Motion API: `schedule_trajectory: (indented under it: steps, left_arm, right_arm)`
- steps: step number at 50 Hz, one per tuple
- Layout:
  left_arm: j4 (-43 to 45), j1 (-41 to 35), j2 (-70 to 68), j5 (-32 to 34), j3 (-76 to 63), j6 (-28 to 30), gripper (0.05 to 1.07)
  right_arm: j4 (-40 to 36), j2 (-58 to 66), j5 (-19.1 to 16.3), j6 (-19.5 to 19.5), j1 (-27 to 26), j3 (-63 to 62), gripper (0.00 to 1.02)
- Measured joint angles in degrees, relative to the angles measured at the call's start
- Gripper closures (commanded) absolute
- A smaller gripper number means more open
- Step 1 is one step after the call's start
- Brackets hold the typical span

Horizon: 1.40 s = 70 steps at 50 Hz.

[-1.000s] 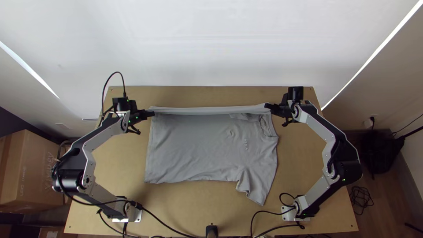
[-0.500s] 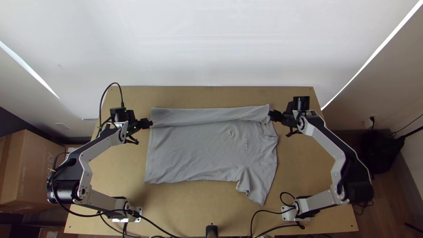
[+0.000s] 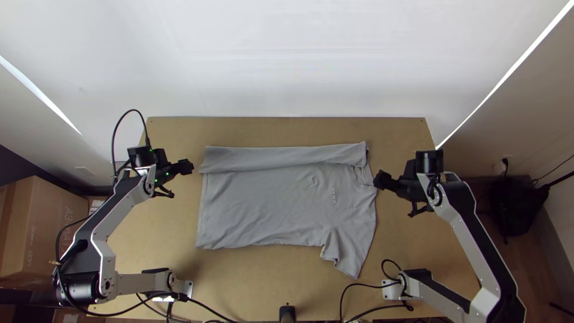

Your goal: Fold the t-shirt

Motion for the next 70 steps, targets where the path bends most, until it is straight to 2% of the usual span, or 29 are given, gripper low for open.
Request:
schedule_trajectory:
  steps: [7, 14, 15, 20, 24, 45, 50, 52, 56, 60, 70]
  left_arm:
    - [-2.6, 0.2, -3.0, 0.7, 0.9, 0.4, 0.21]
    - [-4.4, 0.2, -5.2, 0.7, 1.4, 0.6, 0.21]
    - [-4.5, 0.2, -5.3, 0.8, 1.5, 0.6, 0.21]
    - [-4.7, 0.2, -5.9, 0.8, 1.5, 0.6, 0.21]
    - [-4.9, 0.2, -6.2, 0.8, 1.5, 0.6, 0.21]
    - [-7.4, 0.2, -7.1, 0.8, 2.5, 0.9, 0.21]
    - [-9.6, 0.2, -7.8, 0.8, 2.9, 2.3, 0.21]
    - [-11.3, 0.2, -8.0, 0.9, 3.3, 3.6, 0.21]
    - [-18.2, 0.2, -8.3, 1.9, 4.8, 7.8, 0.21]
    - [-26.6, 0.4, -8.5, 4.5, 6.3, 13.5, 0.21]
    - [-47.5, 1.4, -10.6, 6.6, 6.4, 31.5, 0.21]
  right_arm:
    - [-3.4, -6.7, -3.3, 0.0, 0.5, -6.6, 0.08]
    - [-7.7, -9.8, -4.6, -0.2, 1.0, -11.8, 0.1]
    - [-8.0, -9.9, -4.7, -0.3, 1.0, -12.4, 0.12]
    - [-9.1, -9.9, -5.6, -0.7, 1.0, -15.5, 0.38]
    - [-9.1, -9.8, -5.8, -1.0, 0.9, -17.1, 0.47]
    - [-2.6, -0.2, -6.2, -2.7, -0.9, -20.3, 0.49]
    - [-1.1, 1.9, -6.4, -3.1, -1.0, -20.8, 0.76]
    - [-0.3, 2.5, -6.4, -3.3, -1.0, -21.0, 0.81]
    - [1.4, 3.2, -6.4, -3.8, -1.0, -21.1, 0.81]
    - [1.9, 4.0, -6.4, -4.0, -1.0, -21.2, 1.0]
    - [2.1, 4.7, -6.4, -5.4, -1.0, -21.5, 1.0]
